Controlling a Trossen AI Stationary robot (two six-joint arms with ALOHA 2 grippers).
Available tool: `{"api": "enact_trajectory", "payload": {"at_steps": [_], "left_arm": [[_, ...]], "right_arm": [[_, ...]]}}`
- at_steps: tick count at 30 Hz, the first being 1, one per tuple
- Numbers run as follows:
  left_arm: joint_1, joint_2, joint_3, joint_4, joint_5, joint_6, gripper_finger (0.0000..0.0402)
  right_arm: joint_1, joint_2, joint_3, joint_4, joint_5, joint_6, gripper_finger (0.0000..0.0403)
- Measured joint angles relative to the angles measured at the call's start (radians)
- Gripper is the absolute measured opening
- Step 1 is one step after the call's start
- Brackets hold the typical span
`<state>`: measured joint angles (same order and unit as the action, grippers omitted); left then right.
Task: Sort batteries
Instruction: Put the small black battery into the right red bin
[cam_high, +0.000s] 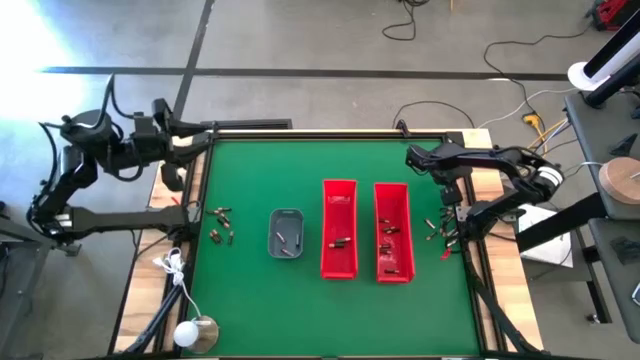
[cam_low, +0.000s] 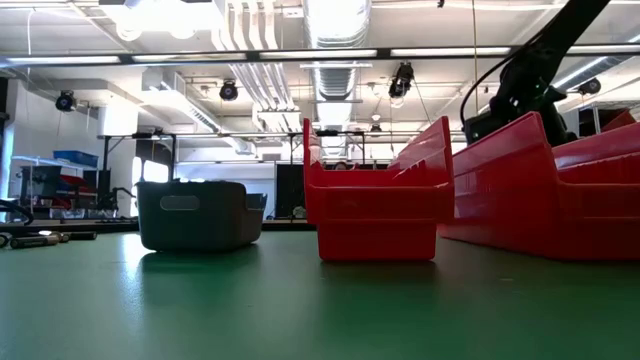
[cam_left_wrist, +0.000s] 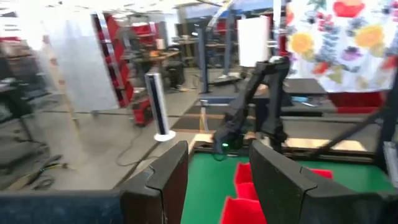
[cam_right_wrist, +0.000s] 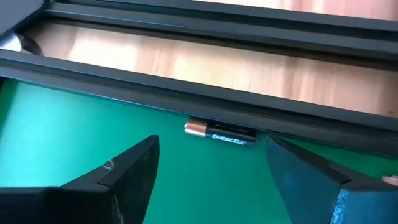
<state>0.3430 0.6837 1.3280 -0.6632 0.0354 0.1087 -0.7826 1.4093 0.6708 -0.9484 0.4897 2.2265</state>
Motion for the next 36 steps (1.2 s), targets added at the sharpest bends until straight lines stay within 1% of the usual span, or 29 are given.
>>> {"api": "enact_trajectory", "payload": {"at_steps": [4,9,12,15,19,26,36], "left_arm": [[0.027,-0.078,-0.047,0.004,-0.067,-0.021,0.0151],[0.033,-0.155,-0.104,0.000,-0.143,-0.068,0.0151],[0.033,-0.189,-0.120,-0.024,-0.176,-0.101,0.0151],[0.033,-0.212,-0.120,-0.075,-0.209,-0.123,0.0151],[0.033,-0.233,-0.128,-0.126,-0.230,-0.146,0.0151],[0.033,-0.266,-0.194,-0.122,-0.238,-0.183,0.0151],[0.033,-0.285,-0.238,-0.115,-0.239,-0.223,0.0151]], "right_arm": [[0.000,0.035,0.019,-0.043,-0.052,0.002,0.0298],[0.000,0.089,0.043,-0.040,-0.095,0.048,0.0308],[-0.004,0.109,0.062,-0.038,-0.095,0.060,0.0314],[-0.010,0.122,0.072,-0.041,-0.060,0.059,0.0321],[-0.024,0.137,0.072,-0.044,-0.049,0.055,0.0329],[-0.056,0.176,0.066,-0.044,-0.042,0.058,0.0331],[-0.053,0.197,0.067,-0.042,-0.008,0.060,0.0308]]}}
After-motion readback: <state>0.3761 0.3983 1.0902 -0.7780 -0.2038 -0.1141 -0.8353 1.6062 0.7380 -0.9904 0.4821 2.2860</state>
